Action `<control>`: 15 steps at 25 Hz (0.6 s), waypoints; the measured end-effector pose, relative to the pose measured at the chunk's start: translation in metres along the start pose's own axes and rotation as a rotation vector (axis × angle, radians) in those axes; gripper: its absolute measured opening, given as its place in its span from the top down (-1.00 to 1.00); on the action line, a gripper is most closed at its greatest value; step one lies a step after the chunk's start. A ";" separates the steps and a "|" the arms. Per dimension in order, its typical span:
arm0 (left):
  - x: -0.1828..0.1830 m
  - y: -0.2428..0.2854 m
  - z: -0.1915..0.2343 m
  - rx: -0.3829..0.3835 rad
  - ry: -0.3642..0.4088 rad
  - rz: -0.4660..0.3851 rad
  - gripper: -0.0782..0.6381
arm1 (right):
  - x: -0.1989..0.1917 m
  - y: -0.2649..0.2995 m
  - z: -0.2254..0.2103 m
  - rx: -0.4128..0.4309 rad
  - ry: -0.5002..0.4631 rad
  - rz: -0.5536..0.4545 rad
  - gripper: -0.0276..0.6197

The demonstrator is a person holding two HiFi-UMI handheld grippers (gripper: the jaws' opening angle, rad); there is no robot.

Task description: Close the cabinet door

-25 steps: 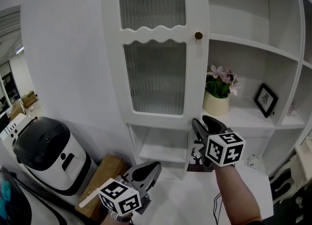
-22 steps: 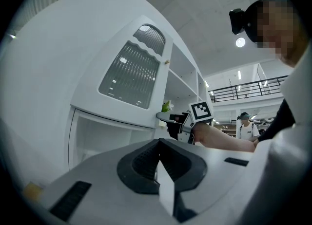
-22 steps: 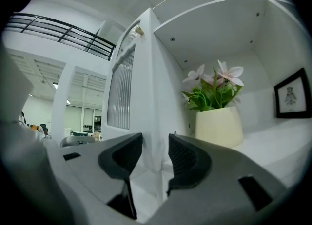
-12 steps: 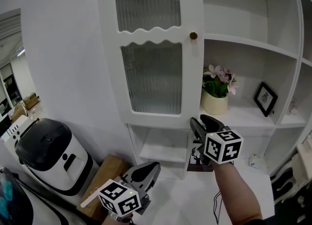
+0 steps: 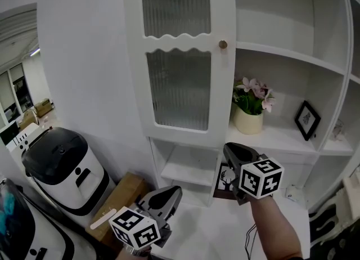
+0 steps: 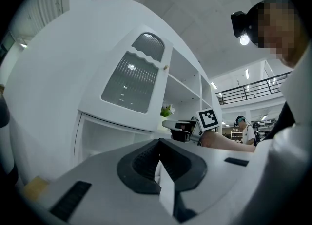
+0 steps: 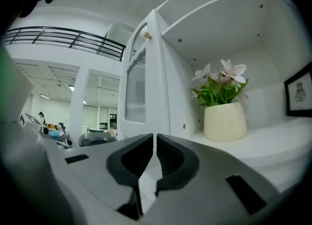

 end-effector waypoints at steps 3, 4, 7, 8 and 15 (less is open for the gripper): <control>-0.003 0.000 -0.013 0.017 0.006 0.002 0.76 | 0.000 -0.018 0.003 0.067 0.013 0.005 0.86; -0.004 0.001 -0.018 0.023 0.008 0.005 0.76 | 0.001 -0.024 0.005 0.089 0.016 0.003 0.86; -0.008 0.004 -0.035 0.042 0.018 0.014 0.77 | 0.004 -0.046 0.009 0.154 0.023 -0.008 0.87; -0.009 0.005 -0.041 0.048 0.022 0.017 0.76 | 0.005 -0.053 0.010 0.176 0.030 -0.012 0.87; -0.021 0.010 -0.087 0.110 0.047 0.024 0.76 | 0.008 -0.103 0.011 0.306 0.065 -0.025 0.88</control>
Point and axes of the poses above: the fingertips, and each gripper's own axes: y forward along the fingers, z to its left, x out of its top, the point moved 9 cm from there along -y, backward along the fingers, and after that the axes turned 13 degrees about -z, right-handed, at the moved point
